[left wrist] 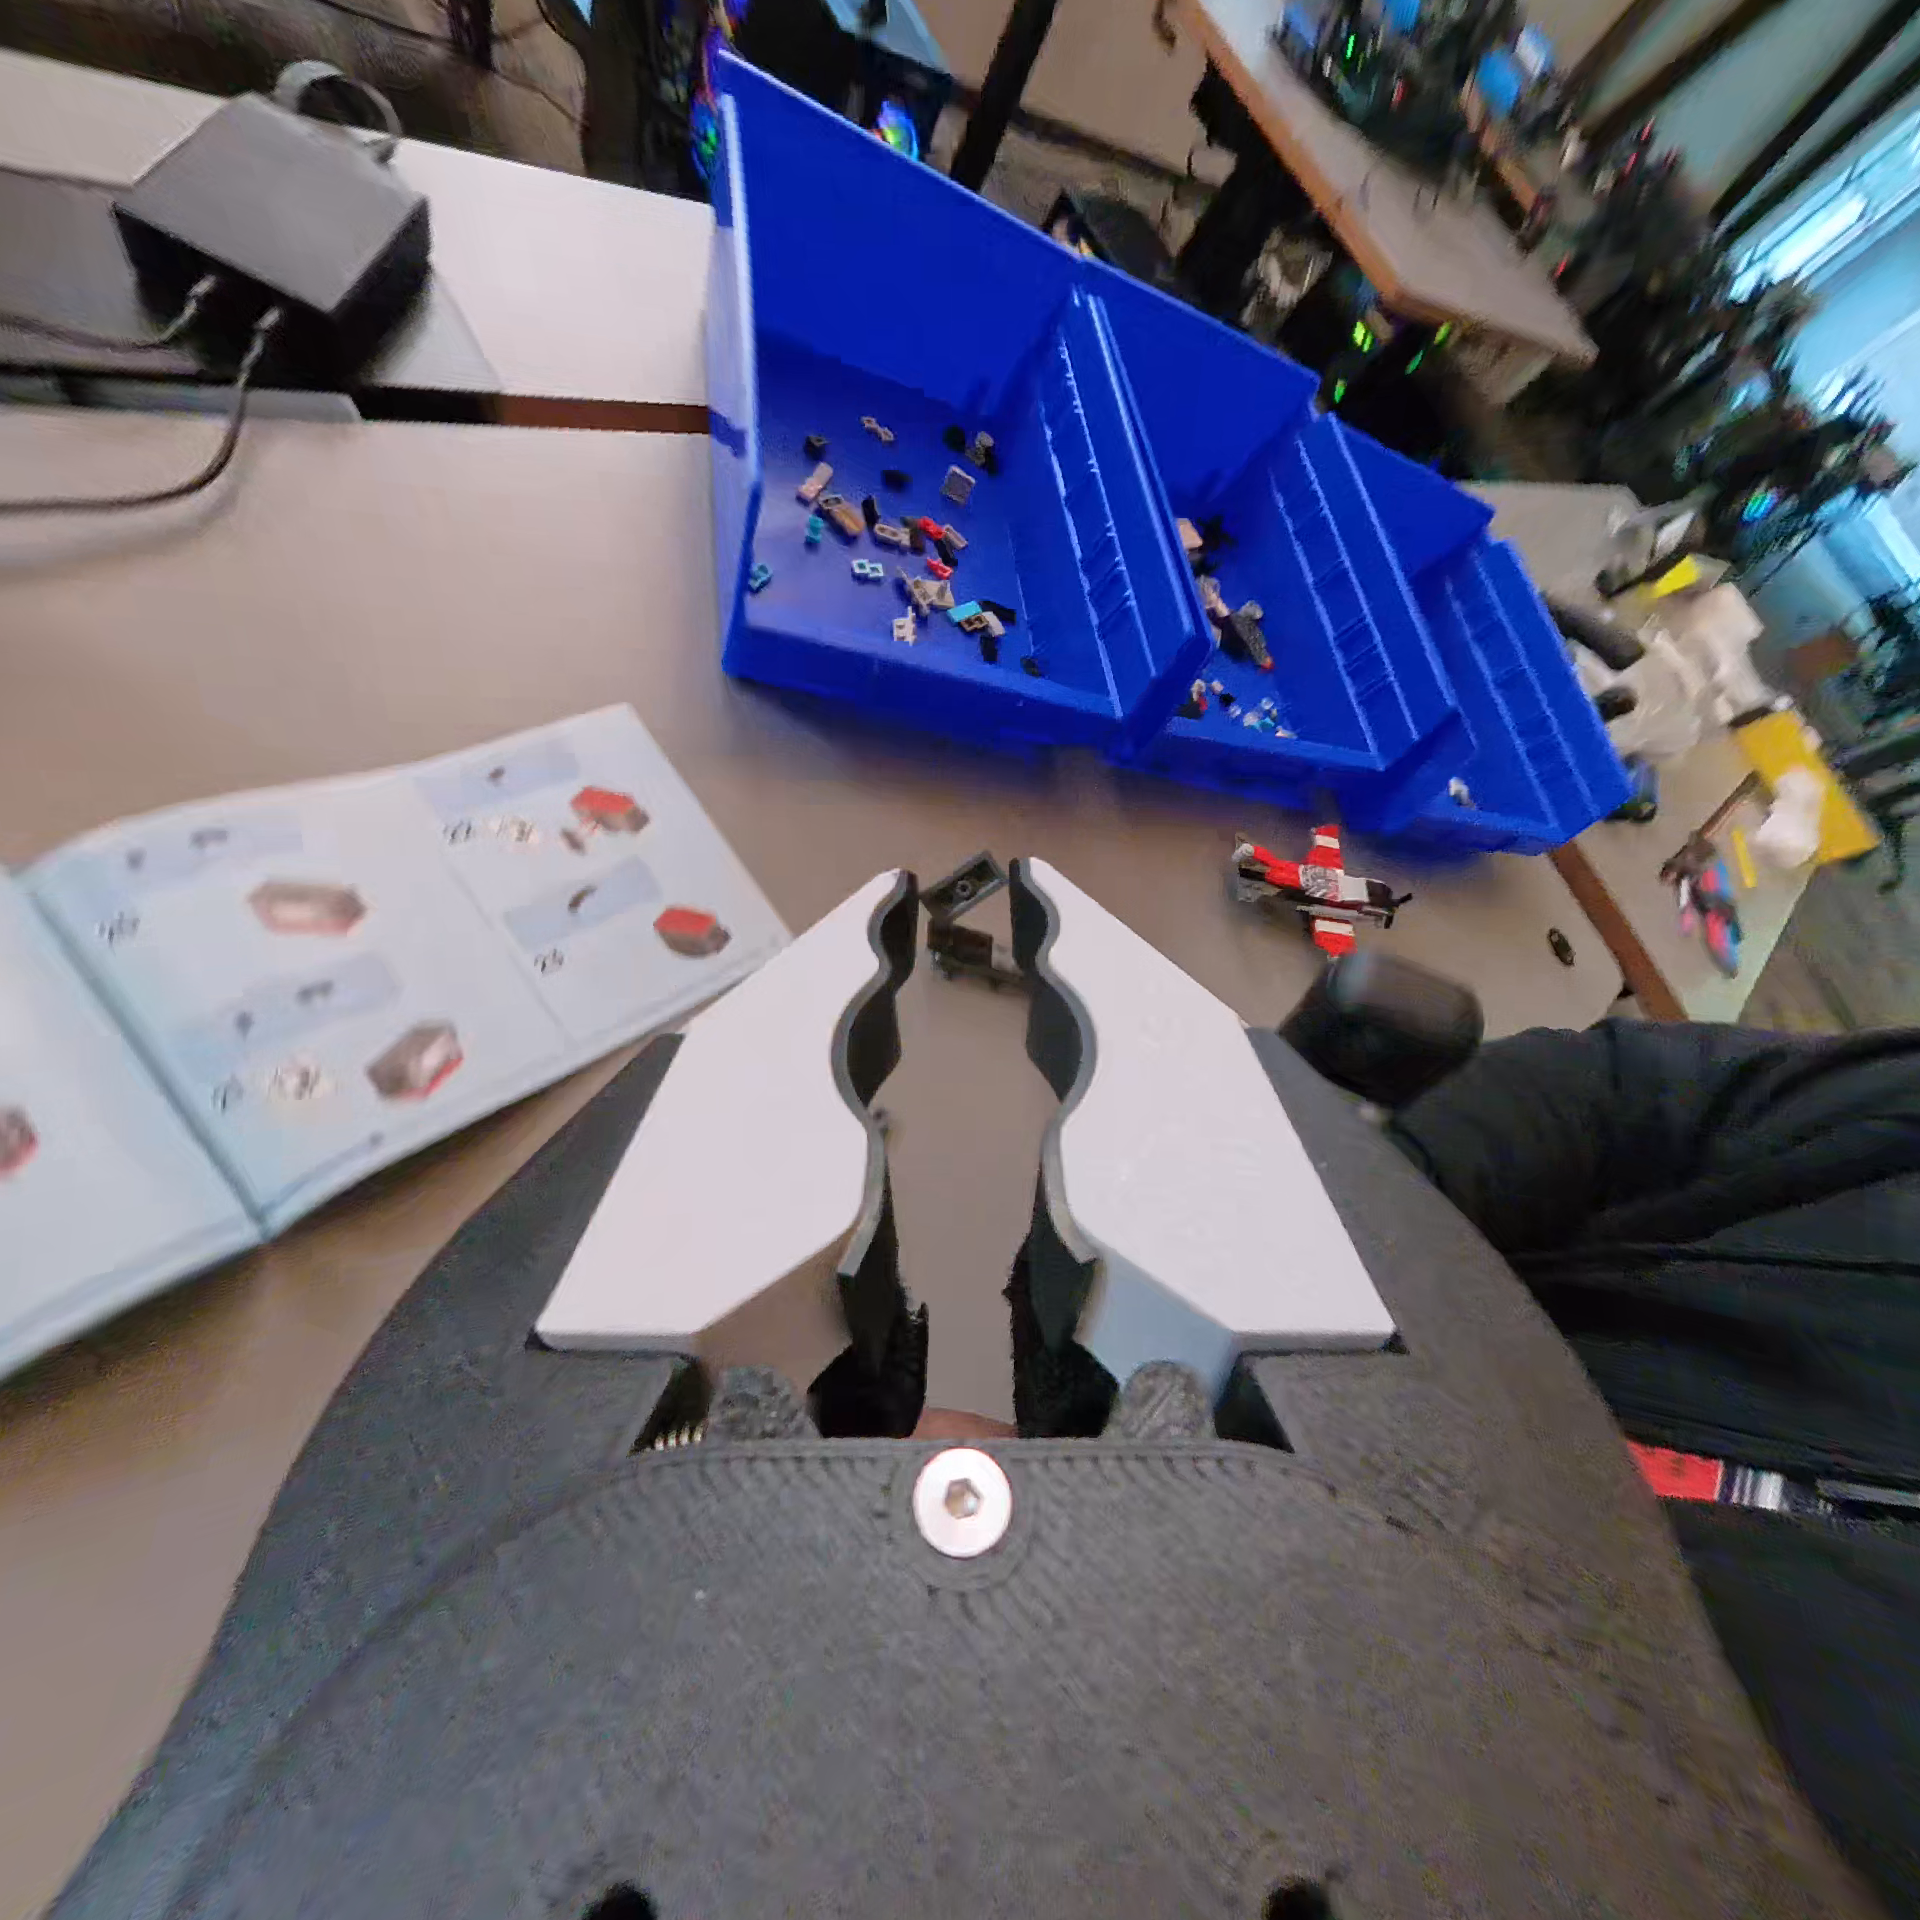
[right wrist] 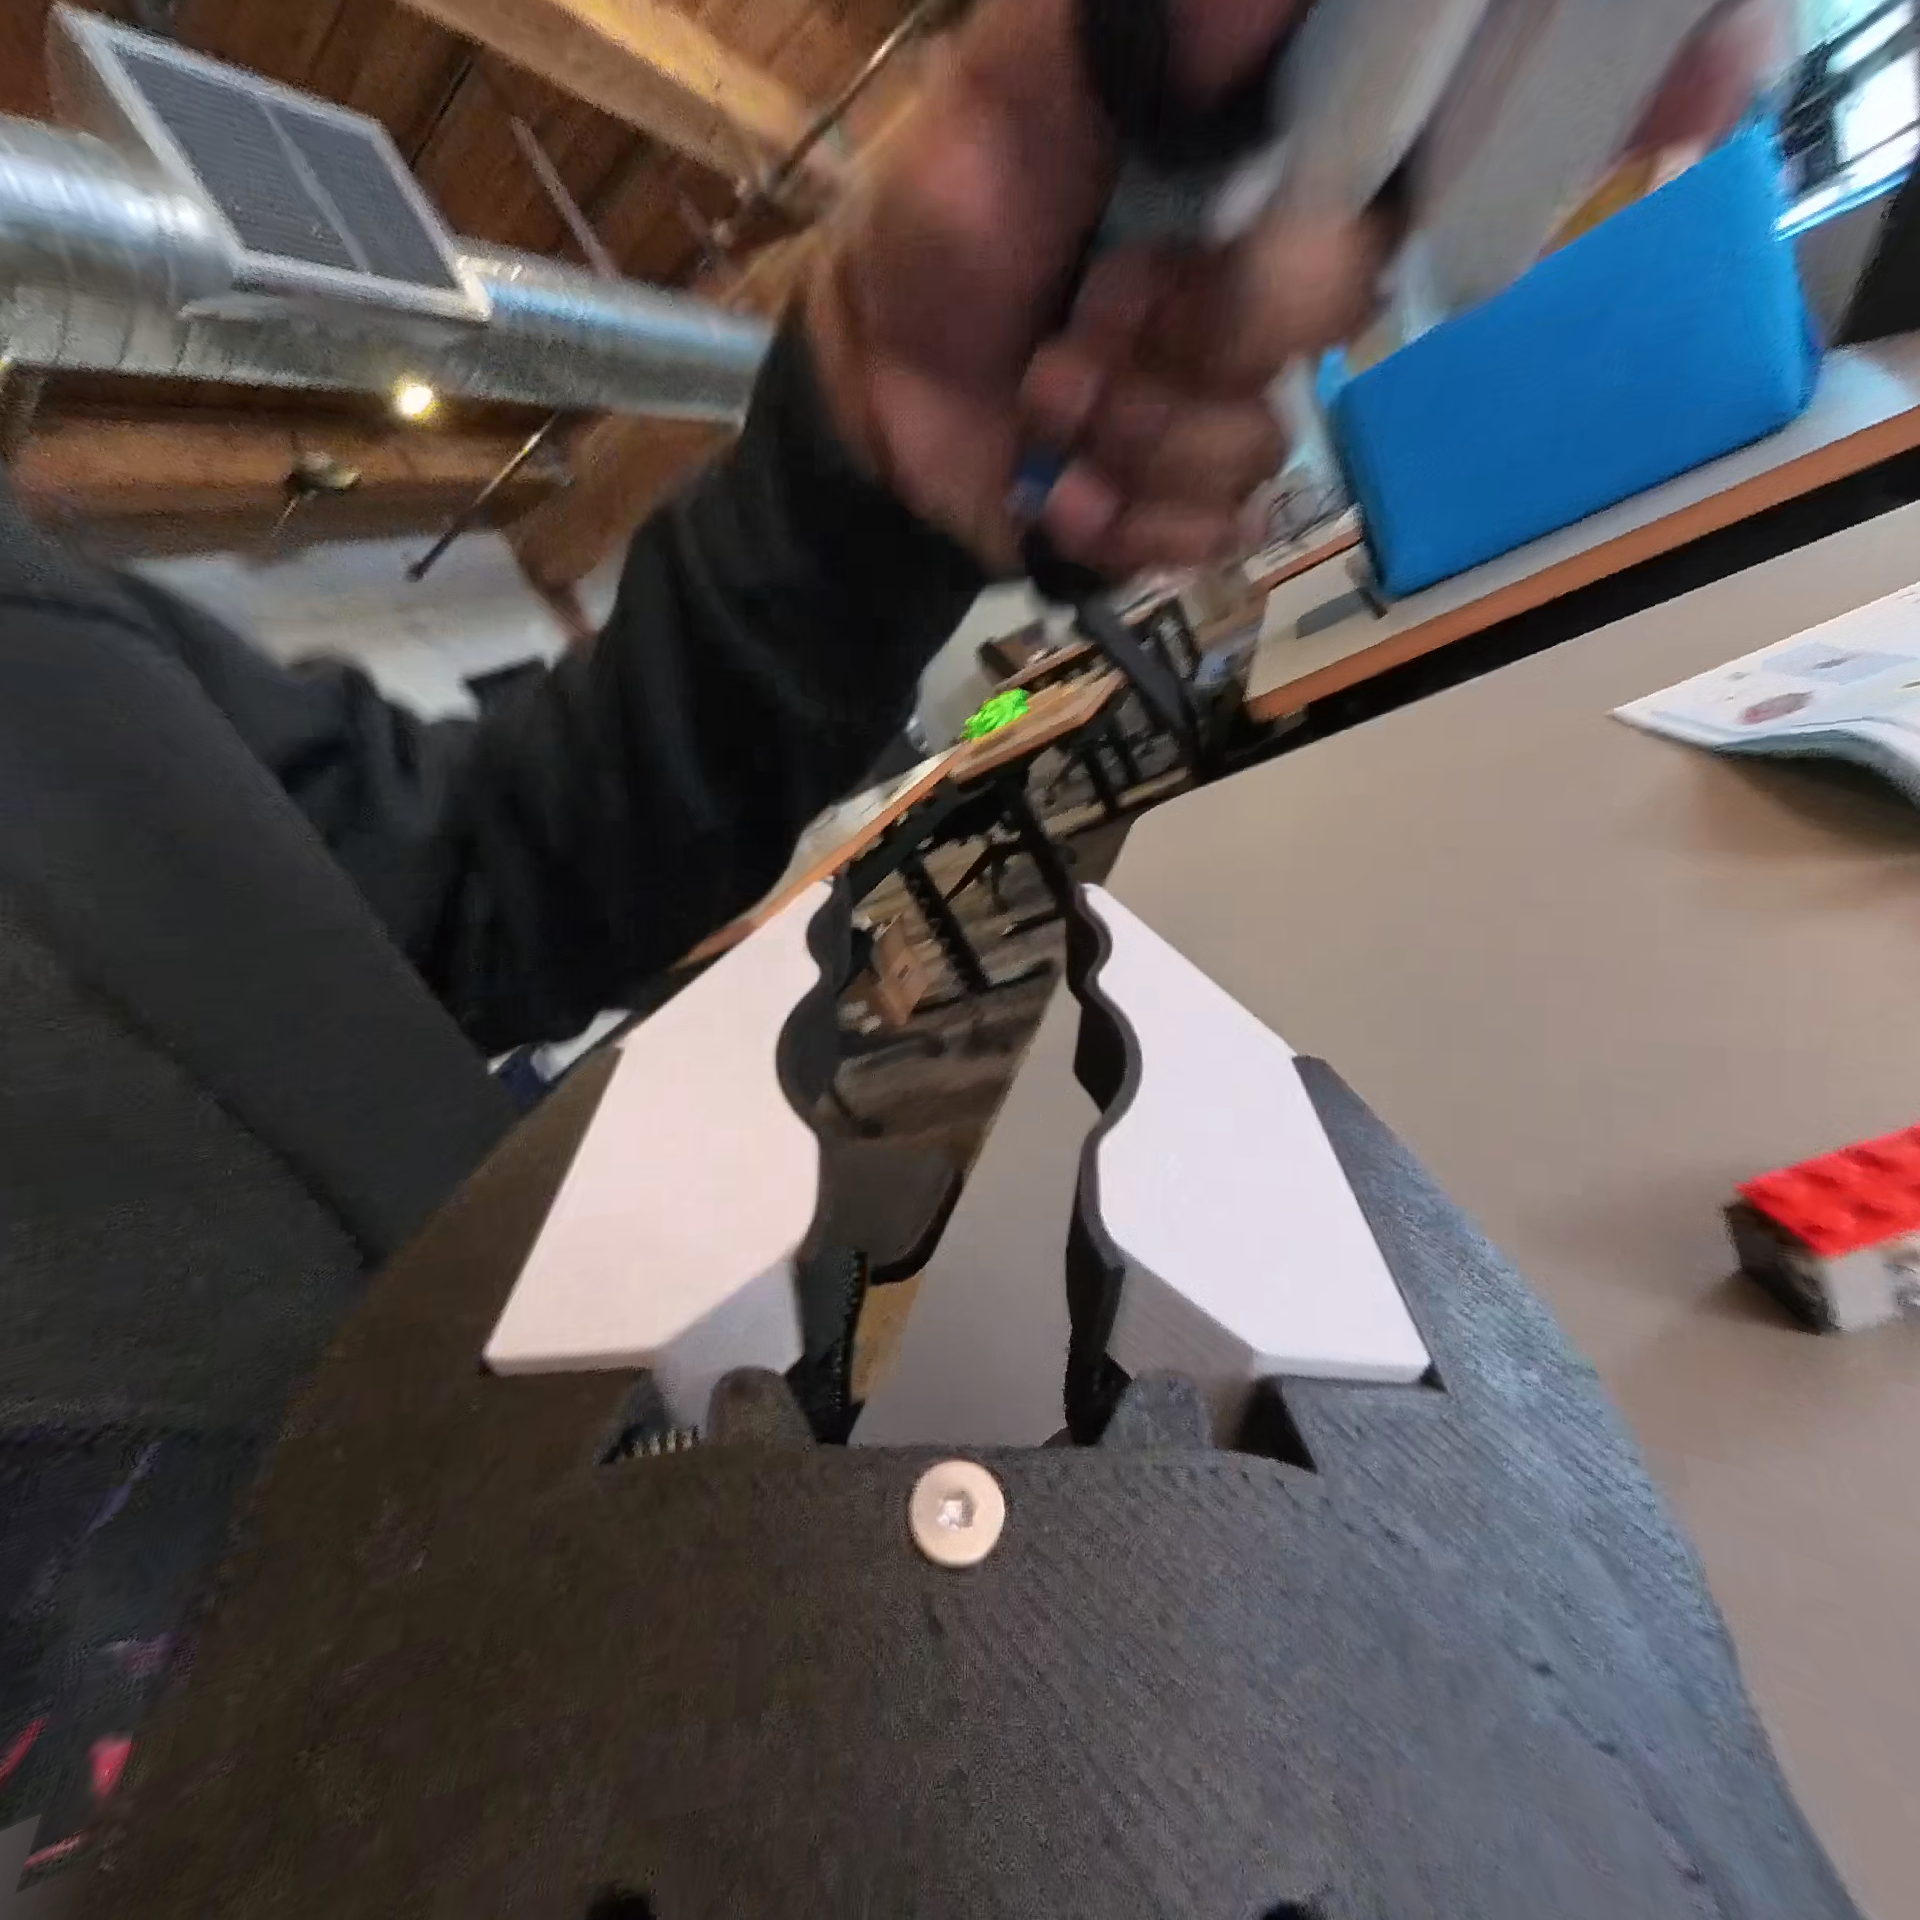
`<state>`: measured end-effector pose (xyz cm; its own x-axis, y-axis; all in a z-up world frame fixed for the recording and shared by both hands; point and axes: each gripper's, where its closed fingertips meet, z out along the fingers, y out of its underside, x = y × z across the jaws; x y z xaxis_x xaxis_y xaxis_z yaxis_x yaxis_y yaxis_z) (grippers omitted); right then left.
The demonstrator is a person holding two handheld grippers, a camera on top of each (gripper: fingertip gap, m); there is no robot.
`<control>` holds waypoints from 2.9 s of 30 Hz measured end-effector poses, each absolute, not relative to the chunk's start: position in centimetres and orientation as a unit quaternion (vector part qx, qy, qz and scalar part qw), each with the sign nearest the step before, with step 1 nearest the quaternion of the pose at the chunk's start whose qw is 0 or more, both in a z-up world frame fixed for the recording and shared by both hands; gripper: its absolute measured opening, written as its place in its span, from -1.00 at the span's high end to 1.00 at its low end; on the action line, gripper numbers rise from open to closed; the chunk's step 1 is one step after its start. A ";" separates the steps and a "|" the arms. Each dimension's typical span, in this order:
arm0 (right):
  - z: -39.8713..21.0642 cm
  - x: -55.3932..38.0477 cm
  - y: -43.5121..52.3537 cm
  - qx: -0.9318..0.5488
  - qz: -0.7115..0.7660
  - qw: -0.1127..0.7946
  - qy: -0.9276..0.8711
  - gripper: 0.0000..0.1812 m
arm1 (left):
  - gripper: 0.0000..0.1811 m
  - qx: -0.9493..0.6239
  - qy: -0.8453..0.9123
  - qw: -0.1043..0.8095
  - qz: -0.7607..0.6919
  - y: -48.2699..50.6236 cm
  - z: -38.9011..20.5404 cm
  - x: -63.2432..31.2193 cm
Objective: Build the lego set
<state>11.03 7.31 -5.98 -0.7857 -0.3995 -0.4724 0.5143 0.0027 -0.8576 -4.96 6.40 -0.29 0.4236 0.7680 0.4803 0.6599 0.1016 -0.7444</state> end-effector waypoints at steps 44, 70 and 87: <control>-6.9 -0.6 10.2 0.153 -0.716 -0.071 0.677 0.55 | 0.80 -0.486 -0.418 0.747 -0.176 5.2 -7.9 -1.8; -5.5 -0.4 6.0 -0.006 -0.721 -0.106 0.685 0.71 | 0.80 -0.431 -0.335 0.791 -0.274 5.7 -5.5 -0.4; -5.9 0.9 6.1 -0.028 -0.712 -0.090 0.696 0.86 | 0.80 -0.474 -0.333 0.777 -0.247 7.5 -6.1 0.7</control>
